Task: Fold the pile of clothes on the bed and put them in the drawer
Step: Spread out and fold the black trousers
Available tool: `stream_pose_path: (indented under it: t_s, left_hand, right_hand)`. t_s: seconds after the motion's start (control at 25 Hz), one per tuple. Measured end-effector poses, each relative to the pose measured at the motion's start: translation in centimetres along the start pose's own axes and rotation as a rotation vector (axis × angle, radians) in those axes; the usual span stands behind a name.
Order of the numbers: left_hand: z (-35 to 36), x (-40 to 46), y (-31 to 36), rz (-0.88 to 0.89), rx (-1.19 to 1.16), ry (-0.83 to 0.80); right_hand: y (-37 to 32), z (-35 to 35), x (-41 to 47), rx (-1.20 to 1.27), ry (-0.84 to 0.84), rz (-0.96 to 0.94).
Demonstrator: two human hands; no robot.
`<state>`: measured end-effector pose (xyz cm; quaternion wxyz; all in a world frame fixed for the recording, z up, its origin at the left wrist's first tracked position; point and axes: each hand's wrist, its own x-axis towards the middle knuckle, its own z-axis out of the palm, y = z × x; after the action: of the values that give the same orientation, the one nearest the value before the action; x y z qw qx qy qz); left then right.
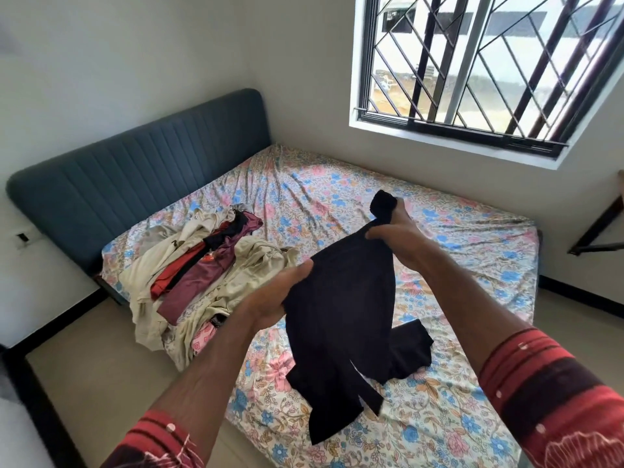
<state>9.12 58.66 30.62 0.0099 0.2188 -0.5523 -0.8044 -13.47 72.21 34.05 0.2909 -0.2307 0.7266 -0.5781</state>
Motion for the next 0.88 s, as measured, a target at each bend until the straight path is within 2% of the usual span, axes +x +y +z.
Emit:
stream_pose_path:
  t_s: [0.08, 0.12, 0.2, 0.32, 0.36, 0.44, 0.52, 0.6, 0.68, 0.76, 0.8, 0.88]
  left_hand:
    - [-1.3, -0.5, 0.9, -0.004, -0.100, 0.028]
    - [-2.1, -0.2, 1.1, 0.007, -0.050, 0.105]
    - [-3.7, 0.4, 1.8, 0.047, 0.206, 0.362]
    - [-6.9, 0.0, 3.2, 0.106, 0.800, 0.769]
    - [-7.6, -0.4, 3.5, 0.128, 0.971, 0.832]
    - [-8.1, -1.1, 3.9, 0.166, 1.125, 0.800]
    - [-7.8, -1.0, 4.4, 0.178, 1.132, 0.639]
    - [-7.5, -0.8, 5.2, 0.134, 0.931, 0.530]
    - [-7.2, -0.8, 6.0, 0.044, 0.710, 0.455]
    - [-6.8, -0.8, 6.4, -0.046, 0.644, 0.381]
    - [-6.7, -0.6, 6.4, -0.051, 0.637, 0.412]
    - [-6.5, 0.1, 6.7, 0.019, 0.575, 0.660]
  right_hand:
    - [0.7, -0.6, 0.2, 0.047, -0.126, -0.004]
    - [0.9, -0.9, 0.4, -0.017, -0.161, -0.022]
    - [1.1, -1.5, 0.6, -0.231, -0.150, -0.074]
    - [0.8, -2.4, 0.7, -0.447, -0.001, -0.158]
    - [0.4, -2.2, 0.6, -0.489, 0.037, -0.168]
    - [-0.2, -1.6, 0.5, -0.522, 0.074, -0.135]
    - [-0.6, -0.8, 0.4, -0.459, 0.063, 0.013]
    - [-0.9, 0.2, 0.5, -0.263, 0.056, 0.106]
    - [-1.5, 1.2, 0.8, -0.092, 0.058, 0.085]
    - [-2.5, 1.8, 1.0, -0.003, 0.041, 0.042]
    - [-2.9, 1.9, 1.2, -0.001, 0.027, 0.022]
    - [-2.9, 1.6, 1.8, -0.114, -0.005, -0.046]
